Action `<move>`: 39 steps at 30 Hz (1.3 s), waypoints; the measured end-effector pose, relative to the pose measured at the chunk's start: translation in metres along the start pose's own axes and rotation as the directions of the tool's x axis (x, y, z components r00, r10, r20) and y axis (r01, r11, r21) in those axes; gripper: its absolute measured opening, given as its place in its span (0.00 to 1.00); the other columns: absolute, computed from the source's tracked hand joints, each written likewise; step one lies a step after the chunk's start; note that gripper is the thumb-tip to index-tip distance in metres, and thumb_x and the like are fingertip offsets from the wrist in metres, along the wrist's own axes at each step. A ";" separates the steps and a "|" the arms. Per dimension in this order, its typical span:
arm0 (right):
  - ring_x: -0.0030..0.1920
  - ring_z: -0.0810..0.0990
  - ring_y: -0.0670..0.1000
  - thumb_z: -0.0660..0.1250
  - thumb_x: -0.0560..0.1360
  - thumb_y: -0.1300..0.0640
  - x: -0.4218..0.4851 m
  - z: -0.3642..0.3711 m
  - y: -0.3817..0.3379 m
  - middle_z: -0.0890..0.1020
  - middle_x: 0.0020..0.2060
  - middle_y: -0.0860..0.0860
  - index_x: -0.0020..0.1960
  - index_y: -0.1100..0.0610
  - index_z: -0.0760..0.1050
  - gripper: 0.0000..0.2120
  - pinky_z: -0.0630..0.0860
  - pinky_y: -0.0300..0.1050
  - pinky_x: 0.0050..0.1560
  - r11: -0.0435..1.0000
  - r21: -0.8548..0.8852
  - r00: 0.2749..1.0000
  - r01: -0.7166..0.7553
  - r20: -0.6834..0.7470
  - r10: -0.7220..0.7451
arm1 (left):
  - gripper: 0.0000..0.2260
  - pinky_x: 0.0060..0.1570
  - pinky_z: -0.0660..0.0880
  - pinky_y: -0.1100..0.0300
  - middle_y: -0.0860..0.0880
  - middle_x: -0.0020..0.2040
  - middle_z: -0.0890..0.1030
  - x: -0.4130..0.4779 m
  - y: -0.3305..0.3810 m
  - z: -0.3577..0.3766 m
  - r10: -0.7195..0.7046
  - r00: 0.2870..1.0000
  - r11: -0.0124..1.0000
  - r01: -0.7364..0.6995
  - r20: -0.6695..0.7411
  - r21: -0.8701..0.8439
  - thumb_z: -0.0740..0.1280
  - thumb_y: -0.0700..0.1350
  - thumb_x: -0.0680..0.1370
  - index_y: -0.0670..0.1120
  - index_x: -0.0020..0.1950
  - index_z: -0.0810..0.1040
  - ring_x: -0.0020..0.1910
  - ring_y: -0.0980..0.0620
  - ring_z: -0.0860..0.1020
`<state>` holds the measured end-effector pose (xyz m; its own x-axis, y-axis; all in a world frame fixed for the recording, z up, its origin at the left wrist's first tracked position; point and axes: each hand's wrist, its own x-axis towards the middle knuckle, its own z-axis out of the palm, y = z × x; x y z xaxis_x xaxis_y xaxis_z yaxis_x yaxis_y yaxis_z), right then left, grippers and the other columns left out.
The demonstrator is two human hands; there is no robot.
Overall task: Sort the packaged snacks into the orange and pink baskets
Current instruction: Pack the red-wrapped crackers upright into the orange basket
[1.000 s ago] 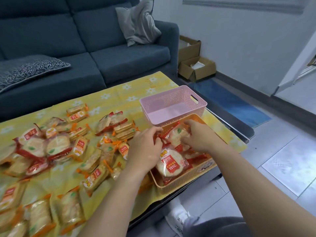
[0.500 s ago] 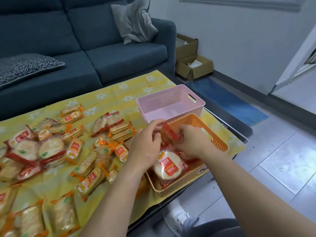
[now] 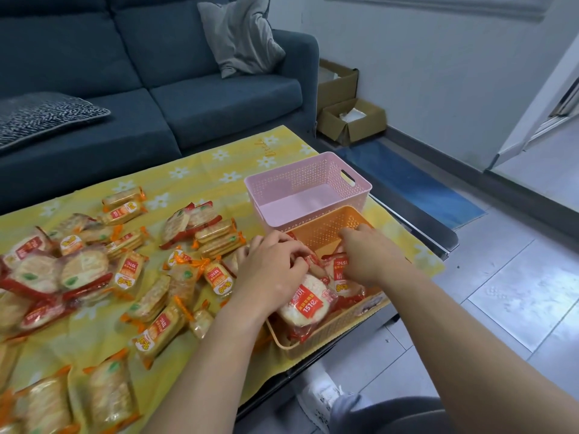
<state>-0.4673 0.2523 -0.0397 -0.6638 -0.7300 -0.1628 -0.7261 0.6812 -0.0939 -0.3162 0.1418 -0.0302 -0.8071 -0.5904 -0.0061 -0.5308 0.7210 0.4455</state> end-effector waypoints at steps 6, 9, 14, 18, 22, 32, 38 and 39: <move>0.53 0.77 0.53 0.79 0.67 0.44 -0.006 -0.004 -0.004 0.77 0.56 0.51 0.65 0.50 0.75 0.30 0.82 0.50 0.50 0.998 -0.055 0.995 0.008 0.104 -0.003 | 0.11 0.65 0.57 0.50 0.59 0.62 0.72 0.000 -0.001 0.000 -0.010 1.000 1.000 0.010 0.009 -0.013 0.59 0.54 0.81 0.64 0.60 0.78 0.64 0.53 0.66; 0.53 0.76 0.53 0.81 0.66 0.46 -0.011 -0.003 -0.011 0.78 0.54 0.50 0.61 0.51 0.76 0.28 0.80 0.48 0.49 0.994 -0.111 0.988 0.010 0.152 0.007 | 0.11 0.66 0.57 0.49 0.59 0.63 0.72 0.000 -0.001 0.000 -0.015 1.000 1.000 0.015 0.012 -0.015 0.59 0.54 0.81 0.64 0.59 0.77 0.64 0.53 0.66; 0.44 0.80 0.52 0.71 0.73 0.55 -0.015 -0.031 -0.004 0.79 0.42 0.49 0.49 0.51 0.77 0.06 0.83 0.50 0.43 0.990 -0.137 0.999 -0.032 0.020 0.035 | 0.11 0.63 0.57 0.50 0.59 0.62 0.72 0.001 -0.004 -0.001 -0.005 1.000 1.000 0.005 0.007 -0.020 0.59 0.54 0.81 0.63 0.59 0.78 0.64 0.53 0.65; 0.47 0.76 0.50 0.71 0.74 0.55 -0.016 -0.051 0.005 0.74 0.47 0.47 0.51 0.44 0.76 0.08 0.83 0.52 0.45 0.999 0.037 0.979 -0.024 -0.203 0.031 | 0.12 0.62 0.58 0.50 0.59 0.63 0.72 0.002 -0.003 0.000 0.005 1.000 1.000 -0.005 0.017 0.019 0.58 0.55 0.81 0.63 0.62 0.77 0.64 0.52 0.65; 0.52 0.73 0.49 0.68 0.72 0.68 -0.010 -0.037 -0.005 0.70 0.54 0.46 0.45 0.45 0.79 0.17 0.80 0.50 0.44 0.970 0.161 0.950 0.181 -0.283 -0.131 | 0.13 0.62 0.58 0.50 0.58 0.64 0.72 0.001 -0.002 0.000 -0.006 1.000 1.000 0.005 0.006 0.011 0.59 0.54 0.81 0.62 0.64 0.75 0.65 0.51 0.65; 0.52 0.80 0.51 0.66 0.72 0.71 0.000 -0.007 -0.019 0.79 0.50 0.49 0.55 0.54 0.76 0.16 0.81 0.49 0.51 0.747 0.643 0.978 0.165 -0.203 -0.042 | 0.21 0.65 0.60 0.49 0.56 0.66 0.70 -0.001 0.016 0.009 0.169 0.985 0.986 -0.169 0.019 0.006 0.62 0.51 0.79 0.64 0.71 0.66 0.68 0.51 0.67; 0.46 0.81 0.53 0.67 0.74 0.63 -0.003 -0.005 -0.004 0.81 0.46 0.51 0.54 0.55 0.77 0.10 0.83 0.51 0.47 0.979 0.187 0.995 -0.084 -0.037 0.092 | 0.14 0.65 0.62 0.49 0.56 0.59 0.71 0.005 0.015 0.012 0.111 0.994 0.994 -0.111 -0.015 -0.001 0.64 0.52 0.78 0.59 0.63 0.79 0.63 0.53 0.70; 0.43 0.81 0.53 0.70 0.75 0.58 -0.006 -0.003 -0.007 0.80 0.43 0.51 0.52 0.55 0.76 0.07 0.83 0.50 0.45 0.989 0.098 0.994 -0.108 0.029 0.105 | 0.13 0.65 0.63 0.49 0.56 0.58 0.72 0.006 0.017 0.012 0.112 0.993 0.994 -0.112 -0.023 0.003 0.64 0.52 0.78 0.59 0.62 0.79 0.61 0.54 0.71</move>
<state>-0.4586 0.2515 -0.0355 -0.7311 -0.6523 -0.2002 -0.6291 0.7580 -0.1721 -0.3326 0.1546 -0.0334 -0.8554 -0.5139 0.0647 -0.4376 0.7838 0.4407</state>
